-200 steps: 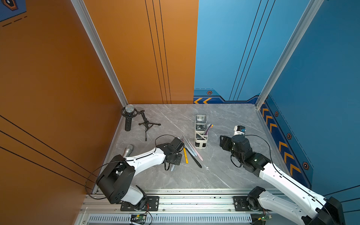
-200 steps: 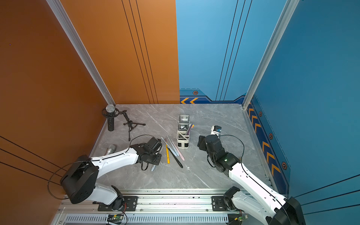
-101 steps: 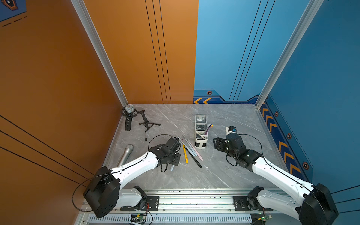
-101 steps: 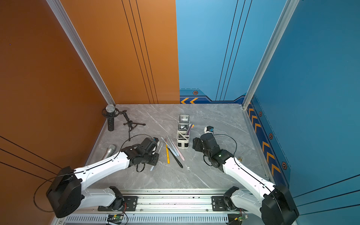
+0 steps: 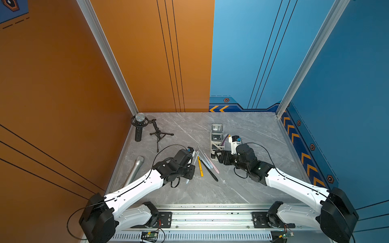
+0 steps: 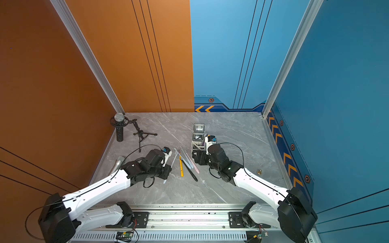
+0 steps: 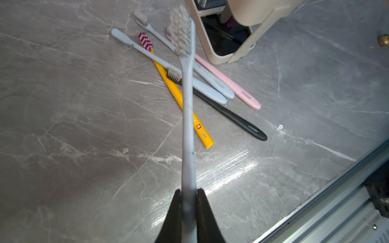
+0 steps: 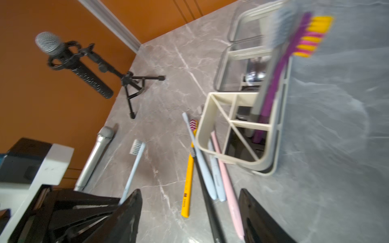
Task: Place the toothbrush into the toothbrush holder
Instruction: Pick up the toothbrush from the center of the board.
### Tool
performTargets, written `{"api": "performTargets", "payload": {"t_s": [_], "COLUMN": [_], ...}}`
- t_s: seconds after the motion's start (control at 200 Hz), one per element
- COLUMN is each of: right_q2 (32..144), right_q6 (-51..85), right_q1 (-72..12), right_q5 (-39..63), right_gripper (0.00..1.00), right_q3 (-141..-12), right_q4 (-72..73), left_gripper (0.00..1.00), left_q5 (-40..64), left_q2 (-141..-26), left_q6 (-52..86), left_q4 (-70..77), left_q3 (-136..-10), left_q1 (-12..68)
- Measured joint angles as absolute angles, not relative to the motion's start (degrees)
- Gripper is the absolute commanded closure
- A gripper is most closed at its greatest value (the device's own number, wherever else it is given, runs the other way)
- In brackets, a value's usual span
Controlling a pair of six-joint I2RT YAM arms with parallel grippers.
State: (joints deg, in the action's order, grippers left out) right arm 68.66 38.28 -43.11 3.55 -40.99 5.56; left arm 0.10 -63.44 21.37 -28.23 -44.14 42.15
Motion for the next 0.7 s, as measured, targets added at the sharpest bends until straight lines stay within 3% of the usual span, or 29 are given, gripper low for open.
{"api": "performTargets", "payload": {"t_s": [0.586, 0.696], "right_q2": [76.90, 78.19], "right_q6": [39.05, 39.24], "right_q1": [-45.87, -45.87], "right_q5": [6.50, 6.52], "right_gripper": [0.26, 0.30], "right_q3": [-46.28, -47.18], "right_q4": [12.73, 13.19], "left_gripper": [1.00, 1.00], "left_q5": [0.05, -0.14], "left_q2": [-61.84, -63.18], "left_q6": [18.35, 17.82], "left_q4": [-28.47, -28.53], "left_q3": [-50.46, -51.35], "left_q1": [46.87, 47.48]}}
